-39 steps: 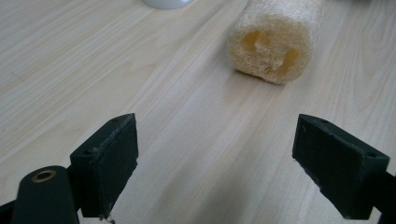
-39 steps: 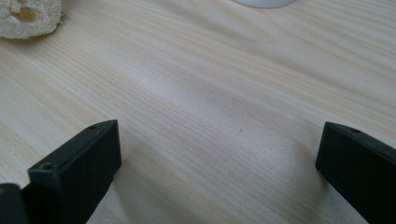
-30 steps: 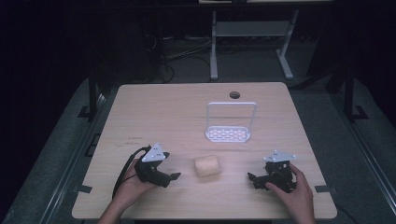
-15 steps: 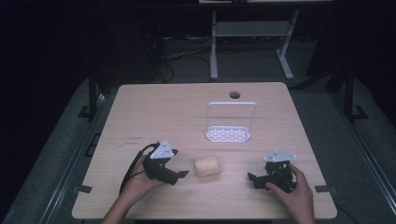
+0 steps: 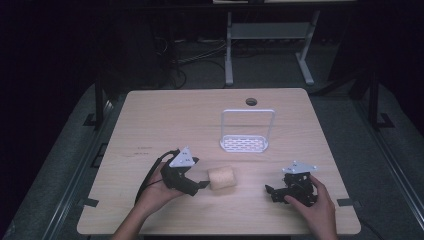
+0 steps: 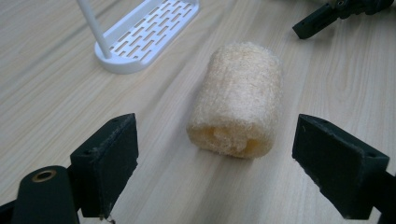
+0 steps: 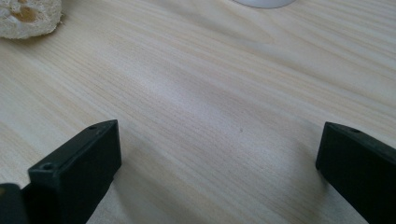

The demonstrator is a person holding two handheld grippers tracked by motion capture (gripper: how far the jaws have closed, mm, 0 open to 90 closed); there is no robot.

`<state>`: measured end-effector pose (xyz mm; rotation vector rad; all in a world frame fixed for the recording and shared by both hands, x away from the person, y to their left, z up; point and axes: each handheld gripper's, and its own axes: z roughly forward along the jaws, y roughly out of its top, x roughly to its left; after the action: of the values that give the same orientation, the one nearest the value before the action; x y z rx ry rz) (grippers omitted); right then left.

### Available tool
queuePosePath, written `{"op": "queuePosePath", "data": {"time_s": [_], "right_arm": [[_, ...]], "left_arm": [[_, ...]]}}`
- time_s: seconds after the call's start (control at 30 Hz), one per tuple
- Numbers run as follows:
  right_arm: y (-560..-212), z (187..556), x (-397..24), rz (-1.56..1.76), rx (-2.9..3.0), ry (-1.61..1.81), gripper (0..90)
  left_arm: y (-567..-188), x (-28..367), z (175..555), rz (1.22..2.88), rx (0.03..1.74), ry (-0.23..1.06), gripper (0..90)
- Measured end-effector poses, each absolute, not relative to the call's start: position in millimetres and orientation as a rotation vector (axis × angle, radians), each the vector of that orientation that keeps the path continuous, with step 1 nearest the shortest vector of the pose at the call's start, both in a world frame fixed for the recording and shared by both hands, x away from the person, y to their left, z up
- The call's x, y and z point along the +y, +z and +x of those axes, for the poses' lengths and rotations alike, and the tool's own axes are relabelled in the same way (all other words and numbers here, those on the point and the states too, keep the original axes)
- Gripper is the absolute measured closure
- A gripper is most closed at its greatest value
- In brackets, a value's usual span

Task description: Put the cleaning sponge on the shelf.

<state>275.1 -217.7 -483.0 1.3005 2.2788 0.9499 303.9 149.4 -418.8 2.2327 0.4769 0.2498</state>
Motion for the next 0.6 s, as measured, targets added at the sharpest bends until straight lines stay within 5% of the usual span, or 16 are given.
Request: {"op": "queuePosePath", "data": {"time_s": [0.6], "right_arm": [[-483.0,275.1,-217.7,1.3,2.279,0.95,0.0]], "left_arm": [[-412.5,129.2,316.0,2.234,0.427,0.224,13.9]]}}
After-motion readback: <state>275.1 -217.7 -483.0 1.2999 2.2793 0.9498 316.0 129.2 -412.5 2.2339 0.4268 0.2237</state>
